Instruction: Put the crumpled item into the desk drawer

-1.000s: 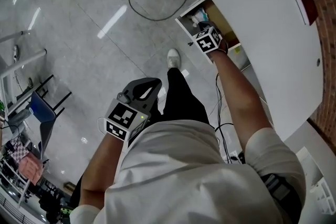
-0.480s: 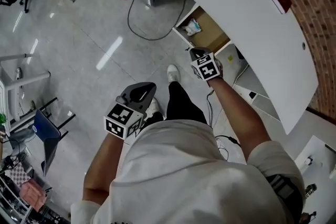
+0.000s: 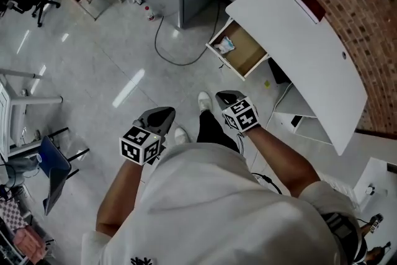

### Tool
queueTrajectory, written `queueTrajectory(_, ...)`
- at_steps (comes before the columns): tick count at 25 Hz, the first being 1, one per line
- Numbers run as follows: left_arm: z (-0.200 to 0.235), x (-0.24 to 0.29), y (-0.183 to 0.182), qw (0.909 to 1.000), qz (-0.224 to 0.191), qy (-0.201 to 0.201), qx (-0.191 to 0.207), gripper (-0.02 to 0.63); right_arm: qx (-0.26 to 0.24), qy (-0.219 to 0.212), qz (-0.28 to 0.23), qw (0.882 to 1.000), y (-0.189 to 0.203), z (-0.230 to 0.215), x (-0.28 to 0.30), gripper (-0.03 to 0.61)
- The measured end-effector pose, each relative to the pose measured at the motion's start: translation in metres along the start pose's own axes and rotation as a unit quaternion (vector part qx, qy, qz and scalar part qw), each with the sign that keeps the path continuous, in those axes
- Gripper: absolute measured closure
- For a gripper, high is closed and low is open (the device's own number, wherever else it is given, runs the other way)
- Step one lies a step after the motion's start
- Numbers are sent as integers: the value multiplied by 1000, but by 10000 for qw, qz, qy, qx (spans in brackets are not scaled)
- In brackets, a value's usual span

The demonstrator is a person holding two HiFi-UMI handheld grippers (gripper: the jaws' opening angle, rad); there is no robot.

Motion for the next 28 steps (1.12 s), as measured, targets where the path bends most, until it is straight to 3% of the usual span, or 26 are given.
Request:
queueTrajectory(7,-22,-50,35,9999,-94,48,58,589,-79,-222,-365,9991,8,86,-45,549)
queueTrajectory(13,-33,-78,56,9998,-153,95,85,589,-188,-213,-658,9974,7,132,-73,549)
queueTrajectory(28,-41,-102,81,9999,-136,-20,37,589,-321,-424,-790,9954,8,173,-85,549)
Point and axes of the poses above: the fingertips, and each gripper's own axes: x forward along the fingers, z to its left, y out of its underside, the point moved 9 cm from there along -x, backward along the fingers
